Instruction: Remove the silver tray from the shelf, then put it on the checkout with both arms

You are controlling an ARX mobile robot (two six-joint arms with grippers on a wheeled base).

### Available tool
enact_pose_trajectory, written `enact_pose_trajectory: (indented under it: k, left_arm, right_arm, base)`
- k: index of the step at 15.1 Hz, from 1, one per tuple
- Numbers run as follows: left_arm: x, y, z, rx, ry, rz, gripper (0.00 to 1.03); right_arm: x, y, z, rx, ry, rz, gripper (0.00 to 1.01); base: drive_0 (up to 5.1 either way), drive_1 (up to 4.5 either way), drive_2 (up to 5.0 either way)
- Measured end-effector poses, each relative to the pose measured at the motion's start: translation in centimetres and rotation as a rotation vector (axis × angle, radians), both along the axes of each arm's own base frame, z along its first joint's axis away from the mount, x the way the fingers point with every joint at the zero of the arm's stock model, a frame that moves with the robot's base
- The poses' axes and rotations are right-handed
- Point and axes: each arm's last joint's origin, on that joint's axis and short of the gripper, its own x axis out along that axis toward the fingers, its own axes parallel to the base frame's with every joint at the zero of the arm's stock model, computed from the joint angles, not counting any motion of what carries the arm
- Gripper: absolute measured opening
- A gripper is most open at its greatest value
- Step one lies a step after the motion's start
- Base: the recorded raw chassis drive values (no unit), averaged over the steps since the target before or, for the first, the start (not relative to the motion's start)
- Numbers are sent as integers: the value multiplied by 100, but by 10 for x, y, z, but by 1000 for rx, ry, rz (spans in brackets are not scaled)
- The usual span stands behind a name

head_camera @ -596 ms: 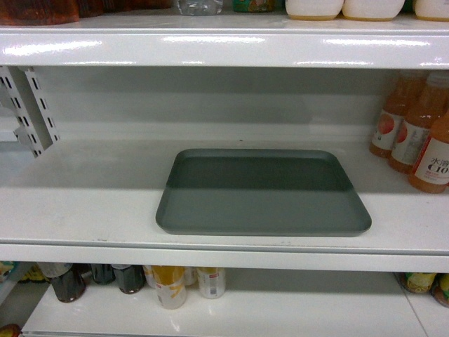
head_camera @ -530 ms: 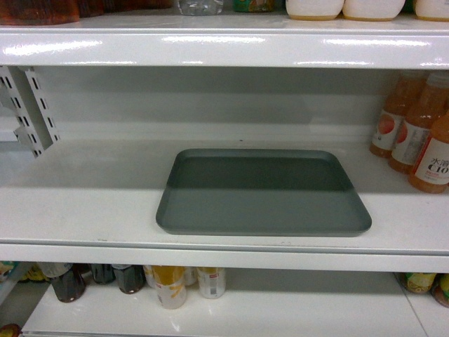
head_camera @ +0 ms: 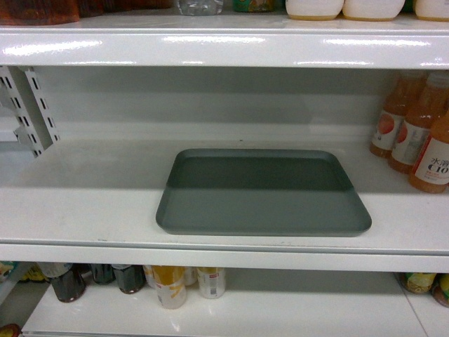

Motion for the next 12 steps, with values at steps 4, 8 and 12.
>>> enact_pose_trajectory:
  k: [4,8,12]
  left_arm:
    - [0,0,0,0,0,0,98]
    - [0,0,0,0,0,0,98]
    - [0,0,0,0,0,0,98]
  right_arm:
    - [0,0,0,0,0,0,98]
    - [0,0,0,0,0,0,98]
    - [0,0,0,0,0,0,98]
  base:
    - [0,0,0]
    - [0,0,0]
    - [0,0,0]
